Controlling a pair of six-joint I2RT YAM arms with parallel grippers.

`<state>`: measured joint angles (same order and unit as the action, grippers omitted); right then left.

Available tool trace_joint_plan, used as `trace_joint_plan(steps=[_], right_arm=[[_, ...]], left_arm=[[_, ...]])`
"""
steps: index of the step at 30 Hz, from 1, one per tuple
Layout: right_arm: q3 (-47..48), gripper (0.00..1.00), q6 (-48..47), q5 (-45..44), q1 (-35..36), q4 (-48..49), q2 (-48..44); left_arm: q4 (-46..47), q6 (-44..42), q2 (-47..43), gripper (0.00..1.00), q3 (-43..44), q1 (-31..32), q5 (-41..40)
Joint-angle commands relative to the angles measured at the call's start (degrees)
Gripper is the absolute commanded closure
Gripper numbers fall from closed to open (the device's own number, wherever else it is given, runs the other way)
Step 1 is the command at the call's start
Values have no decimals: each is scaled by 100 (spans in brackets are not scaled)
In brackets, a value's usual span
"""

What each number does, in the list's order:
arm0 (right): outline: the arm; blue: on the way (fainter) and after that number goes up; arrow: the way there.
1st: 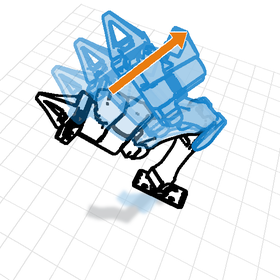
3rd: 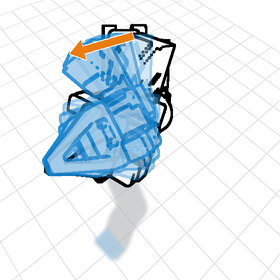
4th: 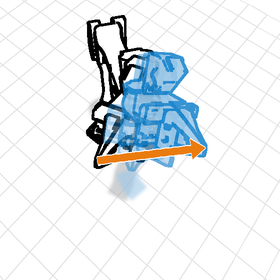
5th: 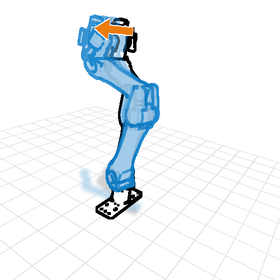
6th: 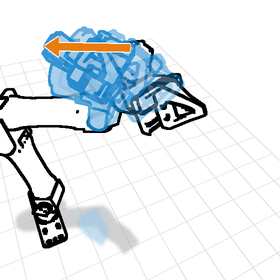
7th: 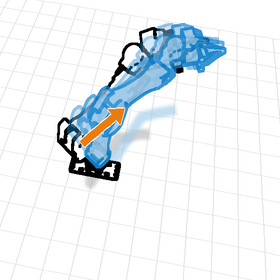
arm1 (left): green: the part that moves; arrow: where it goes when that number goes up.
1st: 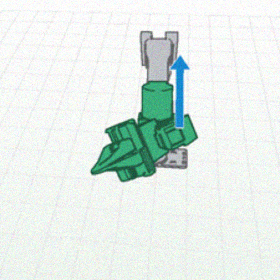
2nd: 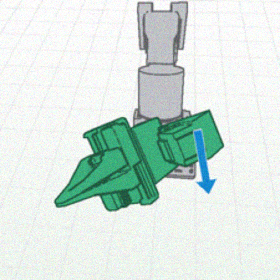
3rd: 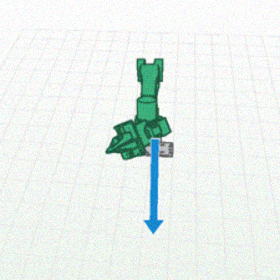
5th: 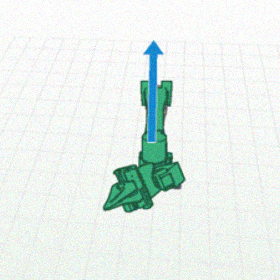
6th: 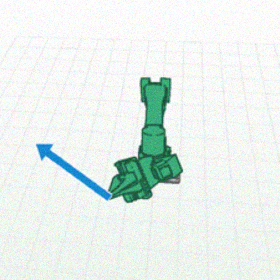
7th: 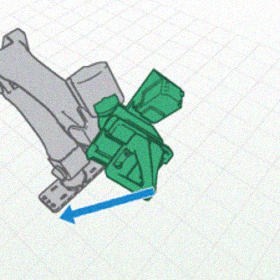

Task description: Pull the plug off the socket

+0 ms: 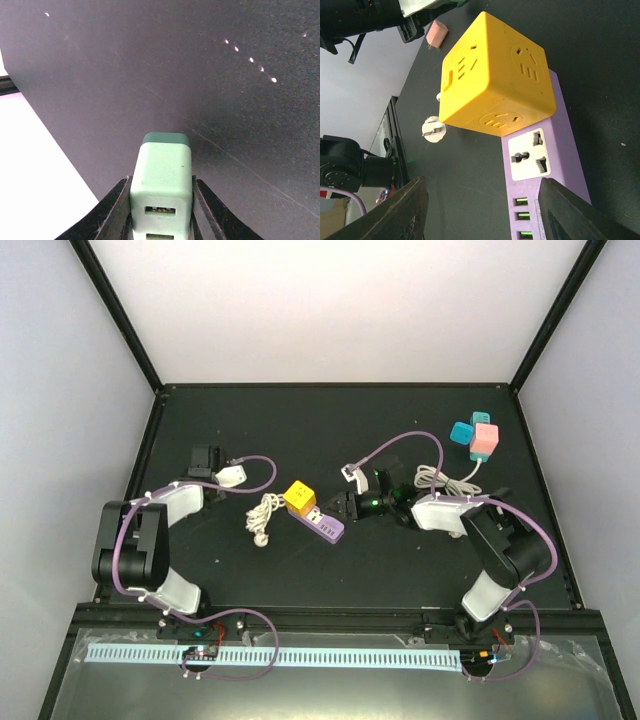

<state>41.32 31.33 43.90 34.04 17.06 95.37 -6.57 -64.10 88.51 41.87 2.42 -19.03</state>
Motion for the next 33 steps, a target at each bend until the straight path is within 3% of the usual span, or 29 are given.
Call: trace_joint_plan(steps=[1, 7, 14, 18, 22, 26, 29, 33], right_arm=[[-19, 36, -89, -42, 15, 17, -59], [-23, 32, -98, 6, 12, 67, -18], [-110, 27, -212, 16, 15, 241, -211], [-132, 23, -478, -113, 17, 201, -467], [-202, 17, -858, -409, 15, 102, -788], [-397, 11, -1161, -684, 15, 173, -1089], [-492, 9, -1469, -922, 24, 107, -1276], [-417, 8, -1984, -1420, 24, -247, -1422]], left_arm=[[240, 75, -4, 73, -306, -89, 15], [-603, 312, -644, 45, -330, -103, 518], [-1756, 378, -1770, 28, -111, -104, 1246], [-2684, 689, -2276, 2, 457, -101, 1876], [-3847, 1182, -2664, 1, 1453, -110, 3177], [-3488, 2468, -3047, 1, 1765, -101, 4038], [-3750, 2723, -3091, 1, 2043, -92, 4720], [-3748, 3344, -2766, 1, 2317, -36, 4923]])
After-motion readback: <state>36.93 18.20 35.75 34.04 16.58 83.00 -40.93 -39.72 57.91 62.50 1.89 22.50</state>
